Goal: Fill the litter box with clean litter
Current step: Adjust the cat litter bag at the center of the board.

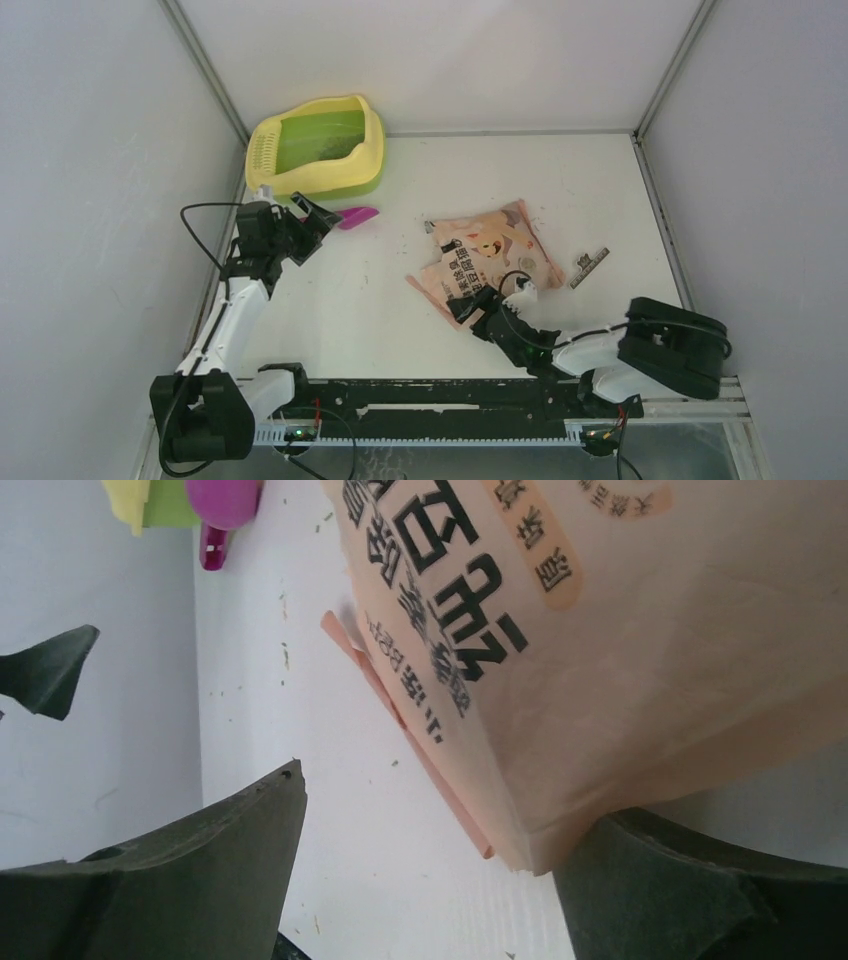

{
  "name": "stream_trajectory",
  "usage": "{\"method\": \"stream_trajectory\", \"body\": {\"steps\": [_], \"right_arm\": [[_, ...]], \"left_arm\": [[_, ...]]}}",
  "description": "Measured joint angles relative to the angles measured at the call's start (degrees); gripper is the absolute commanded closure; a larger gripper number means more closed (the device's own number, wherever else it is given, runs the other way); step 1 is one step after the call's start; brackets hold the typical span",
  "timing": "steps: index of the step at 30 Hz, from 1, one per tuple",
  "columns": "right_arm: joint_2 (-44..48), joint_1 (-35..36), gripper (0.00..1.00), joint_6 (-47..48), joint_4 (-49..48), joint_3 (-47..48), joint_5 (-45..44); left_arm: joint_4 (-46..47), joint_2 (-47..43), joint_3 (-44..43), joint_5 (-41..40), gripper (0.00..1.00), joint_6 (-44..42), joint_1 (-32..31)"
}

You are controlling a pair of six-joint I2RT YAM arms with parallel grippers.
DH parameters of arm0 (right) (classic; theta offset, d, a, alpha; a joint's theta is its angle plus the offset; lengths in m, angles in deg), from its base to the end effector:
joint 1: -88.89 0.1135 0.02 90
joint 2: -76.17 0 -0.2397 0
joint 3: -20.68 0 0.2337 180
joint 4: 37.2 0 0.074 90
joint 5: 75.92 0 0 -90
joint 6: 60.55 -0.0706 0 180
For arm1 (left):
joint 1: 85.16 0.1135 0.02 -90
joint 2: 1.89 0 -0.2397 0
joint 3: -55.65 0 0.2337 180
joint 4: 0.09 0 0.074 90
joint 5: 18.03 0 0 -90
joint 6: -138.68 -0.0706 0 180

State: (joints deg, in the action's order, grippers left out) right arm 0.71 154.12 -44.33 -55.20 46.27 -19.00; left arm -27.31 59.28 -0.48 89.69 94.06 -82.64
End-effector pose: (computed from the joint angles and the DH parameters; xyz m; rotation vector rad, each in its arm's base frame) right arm 0.1286 0.1868 0.0965 0.5078 2.0915 0.8847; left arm 0.2574 -0.0102 0.2276 -0.7184 2.0819 -0.7604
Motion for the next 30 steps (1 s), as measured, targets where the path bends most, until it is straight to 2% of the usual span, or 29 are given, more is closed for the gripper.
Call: {"method": "stream_trajectory", "body": {"steps": [3, 6, 10, 12, 17, 23, 26, 30], "right_arm": [[-5.6, -0.33, 0.18, -0.94, -8.48, -0.55, -0.02], [-4.83, -0.31, 0.27, -1.27, -9.79, -2.19, 0.17], [4.61, -0.26, 0.42, -0.63, -5.29, -3.69, -0.35], [11.93, -0.52, 0.46, 0.31, -1.68, -3.69, -0.61], [25.97, -5.75, 0.6, 3.13, 6.45, -2.84, 0.98], [29.31, -14.34, 0.77, 3.8, 12.07, -2.21, 8.57], [30.38, -16.31, 0.86, 3.74, 13.81, -2.03, 11.72], [30.8, -17.4, 0.89, 3.82, 15.1, -1.05, 14.71]], "left_arm": [[-0.72, -0.72, 0.02, 0.0, 0.0, -0.33, -0.17], [-1.14, -1.97, 0.09, 0.0, 0.0, -0.39, -0.42], [-1.33, -3.63, 0.79, -0.02, 0.0, -0.42, -0.66], [-1.53, -3.89, 1.07, -0.02, 0.0, -0.39, -0.83], [-1.95, -3.85, 1.09, 0.0, 0.0, -0.39, -1.55], [-1.92, -2.99, 1.07, -0.11, 0.0, -0.39, -3.67], [-1.95, -2.47, 1.07, -0.15, 0.0, -0.35, -4.83], [-1.88, -2.4, 1.07, -0.98, 0.0, -0.15, -8.0]]}}
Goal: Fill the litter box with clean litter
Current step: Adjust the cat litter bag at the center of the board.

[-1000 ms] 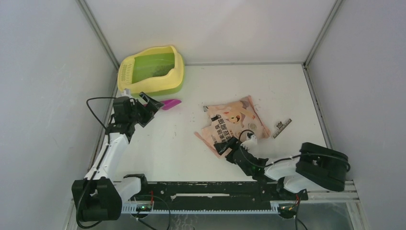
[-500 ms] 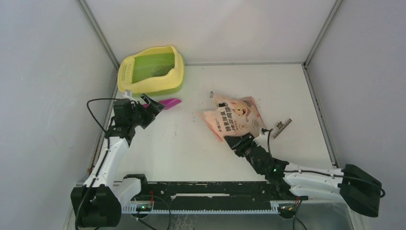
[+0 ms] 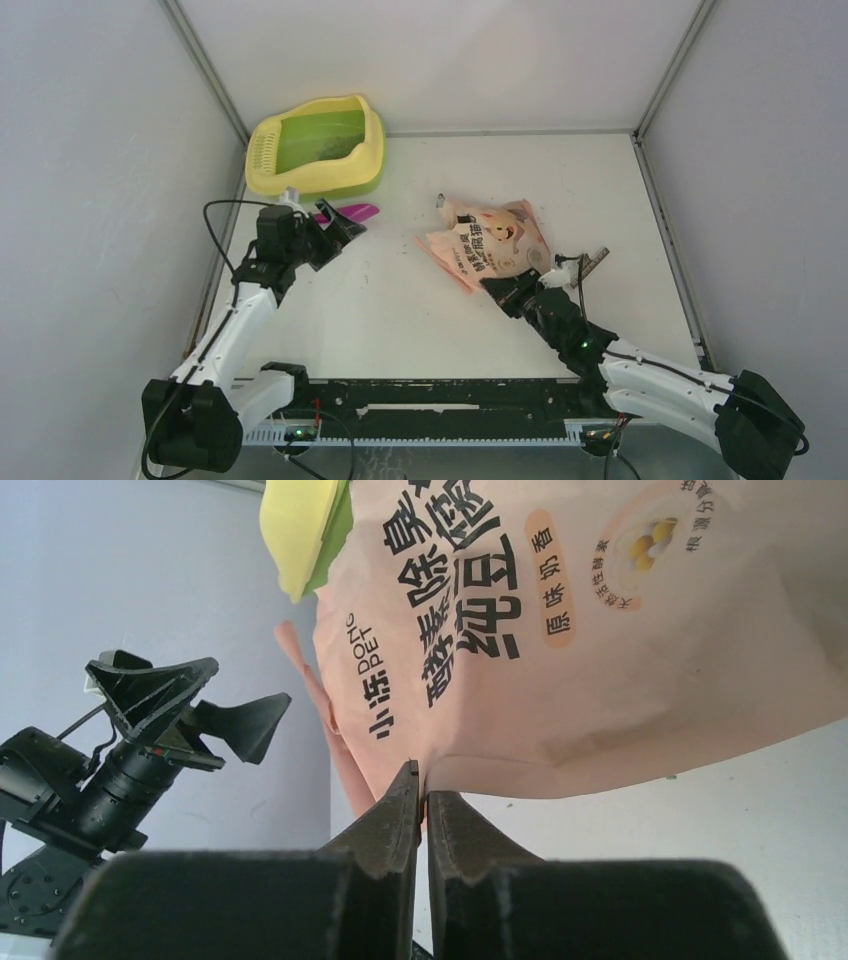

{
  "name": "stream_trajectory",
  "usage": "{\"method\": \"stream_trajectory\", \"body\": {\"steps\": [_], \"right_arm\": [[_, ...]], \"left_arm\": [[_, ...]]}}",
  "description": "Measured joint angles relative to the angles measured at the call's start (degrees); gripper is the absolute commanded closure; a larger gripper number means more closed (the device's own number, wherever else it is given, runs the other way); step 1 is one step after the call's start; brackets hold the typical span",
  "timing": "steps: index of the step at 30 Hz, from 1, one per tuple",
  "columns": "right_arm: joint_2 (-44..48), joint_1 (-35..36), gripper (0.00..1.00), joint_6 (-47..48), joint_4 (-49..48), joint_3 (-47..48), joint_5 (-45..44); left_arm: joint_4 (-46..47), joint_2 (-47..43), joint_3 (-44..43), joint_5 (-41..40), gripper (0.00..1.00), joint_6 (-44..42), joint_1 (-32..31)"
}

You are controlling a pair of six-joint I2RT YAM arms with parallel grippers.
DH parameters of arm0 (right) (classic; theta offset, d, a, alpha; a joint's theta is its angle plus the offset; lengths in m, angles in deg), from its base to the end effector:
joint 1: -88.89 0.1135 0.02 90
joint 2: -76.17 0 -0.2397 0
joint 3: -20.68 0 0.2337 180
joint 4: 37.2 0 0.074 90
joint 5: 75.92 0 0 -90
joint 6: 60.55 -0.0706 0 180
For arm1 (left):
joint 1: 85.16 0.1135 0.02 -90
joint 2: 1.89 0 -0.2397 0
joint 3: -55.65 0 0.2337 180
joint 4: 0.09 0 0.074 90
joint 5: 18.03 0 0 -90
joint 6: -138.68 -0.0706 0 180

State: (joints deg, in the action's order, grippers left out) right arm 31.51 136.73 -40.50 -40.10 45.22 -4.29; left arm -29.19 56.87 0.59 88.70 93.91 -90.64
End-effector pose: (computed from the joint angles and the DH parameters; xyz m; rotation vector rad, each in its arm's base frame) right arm 0.1532 0.1360 0.1599 0.6170 1.9159 1.0943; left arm 0.2449 -0.0439 0.2267 -0.5887 2.1533 -0.8152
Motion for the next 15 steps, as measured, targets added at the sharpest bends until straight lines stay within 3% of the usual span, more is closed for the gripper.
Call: {"method": "stream_trajectory", "body": {"steps": [7, 15], "right_arm": [[1.29, -1.25, 0.89, -0.28, 1.51, 0.44, 3.69], [16.96, -11.54, 0.9, -0.31, 12.57, 4.0, 10.56]], "left_arm": [[2.93, -3.37, 2.25, -1.51, 0.0, 2.91, -7.26], [5.75, 3.91, 1.25, -3.04, 0.0, 4.22, -6.21]]}}
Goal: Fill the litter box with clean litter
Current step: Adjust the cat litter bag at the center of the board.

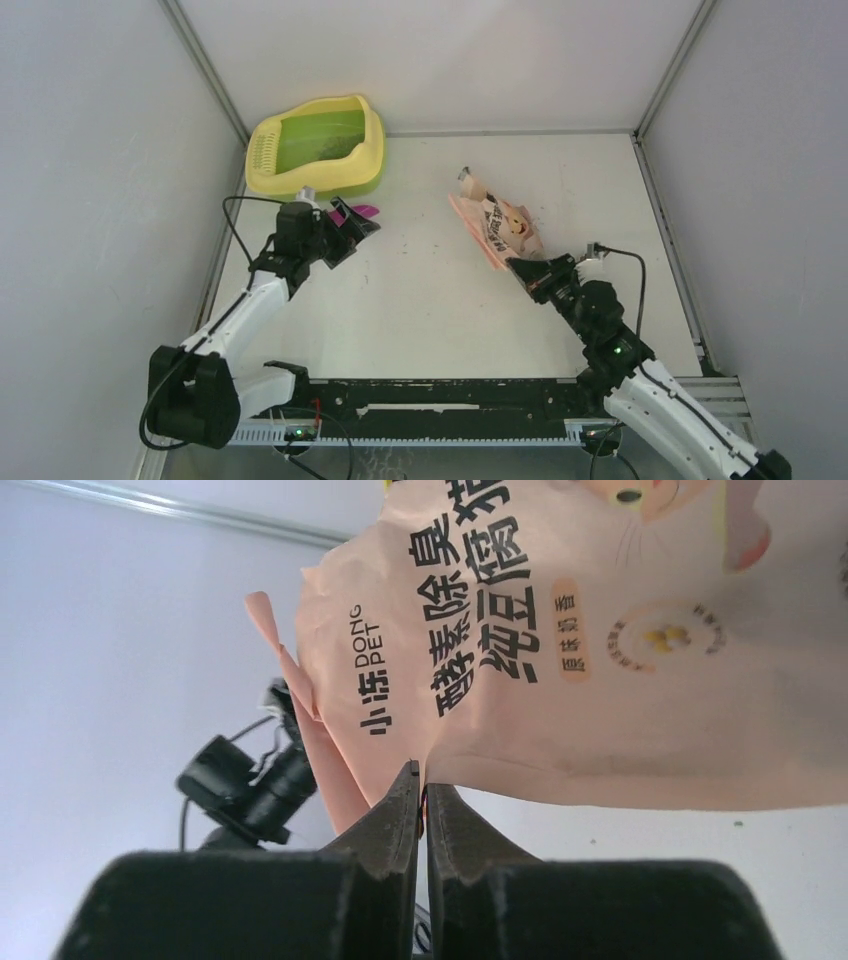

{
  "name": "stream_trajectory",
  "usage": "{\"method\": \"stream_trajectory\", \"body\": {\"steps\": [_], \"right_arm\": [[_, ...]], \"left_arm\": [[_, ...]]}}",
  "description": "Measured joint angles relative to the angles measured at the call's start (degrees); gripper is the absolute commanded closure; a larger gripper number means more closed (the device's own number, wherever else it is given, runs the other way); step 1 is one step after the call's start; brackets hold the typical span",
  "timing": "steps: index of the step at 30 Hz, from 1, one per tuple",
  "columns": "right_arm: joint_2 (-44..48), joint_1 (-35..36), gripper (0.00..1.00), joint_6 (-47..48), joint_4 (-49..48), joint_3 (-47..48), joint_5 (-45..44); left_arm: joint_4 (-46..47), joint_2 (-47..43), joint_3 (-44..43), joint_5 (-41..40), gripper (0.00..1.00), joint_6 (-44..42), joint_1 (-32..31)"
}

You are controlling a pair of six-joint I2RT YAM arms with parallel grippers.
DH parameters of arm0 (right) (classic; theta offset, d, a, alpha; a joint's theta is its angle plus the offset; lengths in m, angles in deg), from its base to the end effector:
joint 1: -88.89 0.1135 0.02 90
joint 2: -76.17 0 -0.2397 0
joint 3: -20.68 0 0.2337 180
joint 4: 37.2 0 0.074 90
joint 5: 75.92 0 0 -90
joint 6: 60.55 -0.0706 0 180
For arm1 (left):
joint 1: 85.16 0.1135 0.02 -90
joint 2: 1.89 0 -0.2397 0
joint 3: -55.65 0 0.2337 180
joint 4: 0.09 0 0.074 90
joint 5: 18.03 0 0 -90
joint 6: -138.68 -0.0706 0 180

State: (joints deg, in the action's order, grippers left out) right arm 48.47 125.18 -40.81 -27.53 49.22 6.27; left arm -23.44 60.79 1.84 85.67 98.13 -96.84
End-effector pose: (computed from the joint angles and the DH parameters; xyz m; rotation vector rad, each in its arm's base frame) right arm 0.1537 0.1010 0.2063 0.6581 1.7760 1.2211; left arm 0.2527 -0.0693 0.2144 -0.5848 2.1685 -0.8606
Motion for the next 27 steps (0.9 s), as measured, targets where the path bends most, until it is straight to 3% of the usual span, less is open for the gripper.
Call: {"method": "stream_trajectory", "body": {"steps": [5, 10, 14, 17, 19, 24, 27], "right_arm": [[4.72, -11.28, 0.9, -1.73, 3.8, 1.33, 9.81], [5.25, -17.38, 0.89, -6.05, 5.27, 1.36, 17.66], [8.24, -18.08, 0.89, -10.34, 7.32, 1.25, 18.75], [12.66, -17.66, 0.89, -12.48, 8.52, 0.59, 17.94], [15.19, -17.62, 0.89, -13.35, 9.22, 0.17, 17.46], [14.93, -17.46, 0.89, -14.1, 9.25, 0.13, 18.38], [13.84, -15.78, 0.89, -14.32, 8.17, -0.46, 18.14]], "left_arm": [[3.43, 7.5, -4.22, 1.46, 0.0, 3.74, -0.92], [8.92, 8.81, -7.48, -0.35, 0.03, 7.67, -8.83], [14.03, 14.73, -11.08, -2.73, 0.08, 10.75, -17.94], [17.42, 20.33, -12.55, -4.28, 0.24, 13.16, -23.78], [20.06, 22.82, -11.41, -5.31, 0.27, 15.39, -26.49], [24.65, 23.91, -4.81, -7.39, 0.29, 20.76, -28.13], [26.21, 25.86, -5.2, -7.54, 0.29, 22.18, -28.68]]}}
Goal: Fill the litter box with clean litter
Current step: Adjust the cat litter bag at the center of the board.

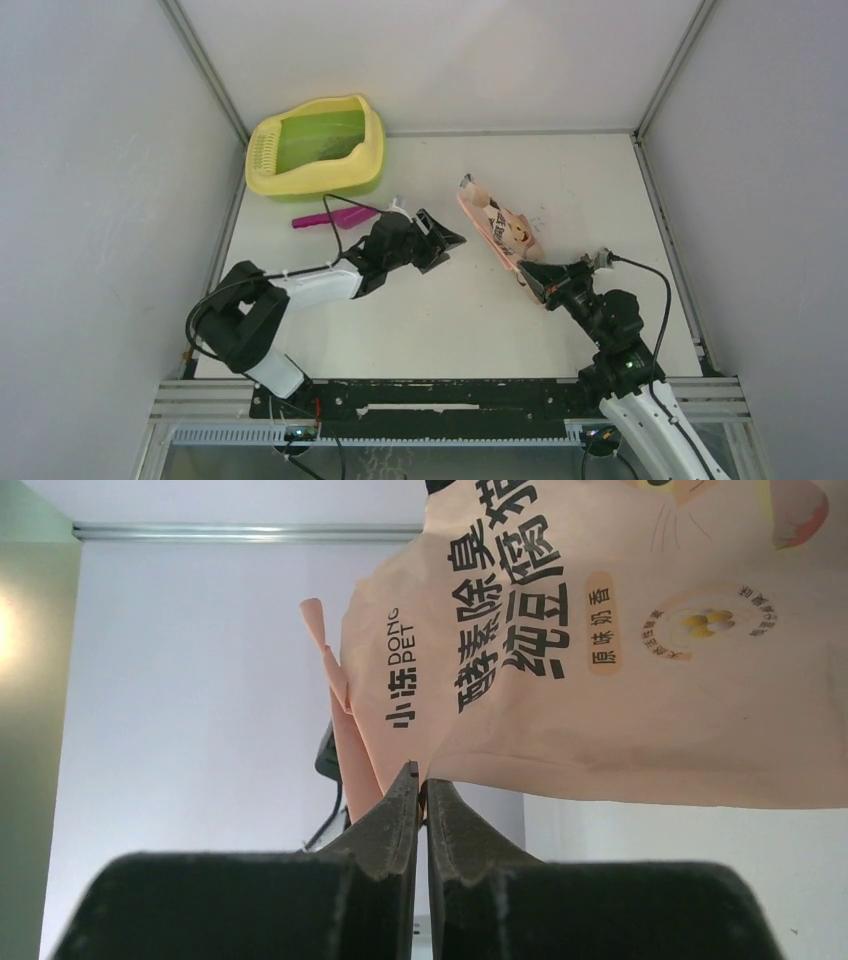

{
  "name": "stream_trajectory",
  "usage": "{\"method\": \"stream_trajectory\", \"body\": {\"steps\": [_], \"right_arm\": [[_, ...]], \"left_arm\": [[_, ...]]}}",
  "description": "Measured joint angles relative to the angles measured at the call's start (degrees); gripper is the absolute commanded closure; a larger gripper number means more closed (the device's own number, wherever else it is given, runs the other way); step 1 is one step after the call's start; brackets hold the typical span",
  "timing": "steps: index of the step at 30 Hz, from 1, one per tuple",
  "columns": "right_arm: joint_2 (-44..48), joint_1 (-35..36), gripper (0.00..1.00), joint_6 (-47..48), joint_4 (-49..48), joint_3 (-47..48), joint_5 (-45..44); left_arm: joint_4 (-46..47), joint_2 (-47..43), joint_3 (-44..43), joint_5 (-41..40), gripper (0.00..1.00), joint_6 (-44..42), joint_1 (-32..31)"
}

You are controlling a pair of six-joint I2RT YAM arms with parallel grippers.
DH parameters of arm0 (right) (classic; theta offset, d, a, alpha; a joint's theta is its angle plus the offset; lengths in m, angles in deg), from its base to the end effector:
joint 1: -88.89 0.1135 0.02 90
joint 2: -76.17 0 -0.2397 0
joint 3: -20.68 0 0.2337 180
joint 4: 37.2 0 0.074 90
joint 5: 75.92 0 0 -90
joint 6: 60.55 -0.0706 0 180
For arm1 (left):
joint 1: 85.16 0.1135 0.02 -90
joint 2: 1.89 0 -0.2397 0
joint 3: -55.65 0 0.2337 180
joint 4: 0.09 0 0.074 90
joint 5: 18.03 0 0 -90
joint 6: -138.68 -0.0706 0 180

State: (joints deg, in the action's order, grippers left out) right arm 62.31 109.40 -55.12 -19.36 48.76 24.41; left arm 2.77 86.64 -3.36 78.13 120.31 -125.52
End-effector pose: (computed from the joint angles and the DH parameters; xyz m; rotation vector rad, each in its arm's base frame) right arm 0.1426 0.0669 0.2193 0.8571 1.6692 1.4960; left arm 0.2588 -0.2299 0.1733 -0.5481 2.2428 -1.2495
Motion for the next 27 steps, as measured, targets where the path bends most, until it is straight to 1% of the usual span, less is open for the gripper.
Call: {"method": "stream_trajectory", "body": {"steps": [2, 3, 4, 5, 6, 7, 8, 10, 12, 15, 17, 20, 23, 24, 27], "right_arm": [[-0.92, 1.79, 0.89, -0.02, -0.74, -0.35, -0.52], [-1.53, 2.58, 0.87, 0.02, -1.09, -0.35, -0.83], [-2.62, 3.96, 0.82, 0.02, -1.95, -0.35, -1.33], [-3.91, 5.62, 0.67, 0.11, -2.91, -0.35, -1.79], [-5.22, 7.39, 0.5, 0.13, -3.87, -0.35, -2.21], [-6.99, 9.73, 0.41, 0.52, -5.07, -0.22, -2.45], [-8.41, 11.23, 0.36, 0.42, -5.81, 0.13, -2.51], [-12.57, 14.03, 0.33, 2.8, -5.95, 3.02, -1.11], [-15.96, 14.29, 0.29, 6.19, -3.85, 8.24, 1.16], [-18.8, 10.82, 0.29, 13.62, 2.27, 18.18, 4.66], [-19.78, 5.6, 0.3, 18.88, 6.12, 24.28, 7.85], [-20.72, -3.37, 0.3, 25.7, 9.7, 29.55, 12.02], [-22.99, -10.25, 0.3, 30.93, 12.85, 31.15, 16.04], [-24.3, -11.63, 0.3, 32.46, 14.29, 31.15, 17.38], [-27.34, -12.7, 0.3, 35.32, 16.85, 30.73, 19.56]], "left_arm": [[0.81, 2.51, -1.99, 0.24, 0.29, 0.55, -0.66], [0.98, 4.7, -4.11, 0.35, 0.3, 0.59, -1.05], [0.98, 6.58, -5.92, 0.42, 0.29, 0.55, -1.25], [0.85, 8.98, -8.41, 0.42, 0.29, 0.42, -1.38], [0.52, 11.15, -10.8, 0.46, 0.3, 0.33, -1.44], [0.48, 13.66, -13.31, 0.57, 0.3, 0.24, -1.49], [0.85, 15.67, -15.02, 0.85, 0.3, 0.17, -1.44], [1.86, 18.36, -15.98, 1.42, 0.3, 0.37, -1.09], [1.44, 19.63, -15.98, 1.77, 0.3, 0.37, -0.59], [1.11, 20.04, -15.74, 2.14, 0.3, 0.39, 0.04], [2.32, 19.85, -15.04, 2.43, 0.3, 0.48, 0.28], [5.35, 17.4, -9.51, 2.95, 0.28, 1.09, 0.37], [7.28, 13.38, -2.01, 3.08, 0.23, 2.19, 0.31], [7.74, 11.67, 0.92, 3.04, 0.21, 2.51, 0.31], [8.15, 6.69, 8.37, 2.89, 0.2, 3.43, 0.44]]}}
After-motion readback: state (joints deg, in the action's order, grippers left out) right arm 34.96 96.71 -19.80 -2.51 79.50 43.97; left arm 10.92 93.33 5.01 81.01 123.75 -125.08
